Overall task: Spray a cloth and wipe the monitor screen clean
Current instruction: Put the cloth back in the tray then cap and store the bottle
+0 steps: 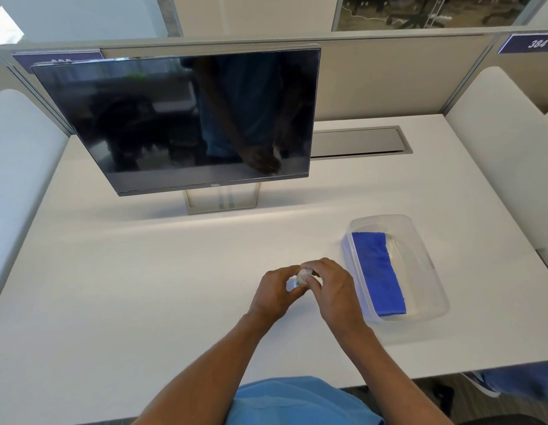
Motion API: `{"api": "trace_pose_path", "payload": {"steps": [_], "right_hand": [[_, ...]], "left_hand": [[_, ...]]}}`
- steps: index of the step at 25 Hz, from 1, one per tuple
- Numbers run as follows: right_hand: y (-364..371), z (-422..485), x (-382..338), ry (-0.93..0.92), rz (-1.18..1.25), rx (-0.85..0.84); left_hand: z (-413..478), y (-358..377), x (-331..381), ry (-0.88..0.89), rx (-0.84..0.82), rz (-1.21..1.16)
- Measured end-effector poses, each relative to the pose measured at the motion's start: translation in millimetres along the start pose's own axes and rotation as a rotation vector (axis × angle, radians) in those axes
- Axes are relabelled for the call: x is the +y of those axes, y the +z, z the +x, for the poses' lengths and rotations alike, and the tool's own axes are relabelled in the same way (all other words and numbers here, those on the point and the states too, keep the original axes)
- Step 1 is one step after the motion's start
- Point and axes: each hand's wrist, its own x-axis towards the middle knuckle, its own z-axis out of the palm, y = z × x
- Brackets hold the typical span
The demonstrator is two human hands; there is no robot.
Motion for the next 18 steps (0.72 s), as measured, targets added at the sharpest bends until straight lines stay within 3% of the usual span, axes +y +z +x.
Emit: {"api": "trace_pose_path", "payload": {"steps": [18], "right_hand": [[41.7, -6.8, 18.9, 0.109, 0.024, 0.073]], "left_hand": [[-8.7, 10.9, 5.7, -0.096, 0.013, -0.142]]}}
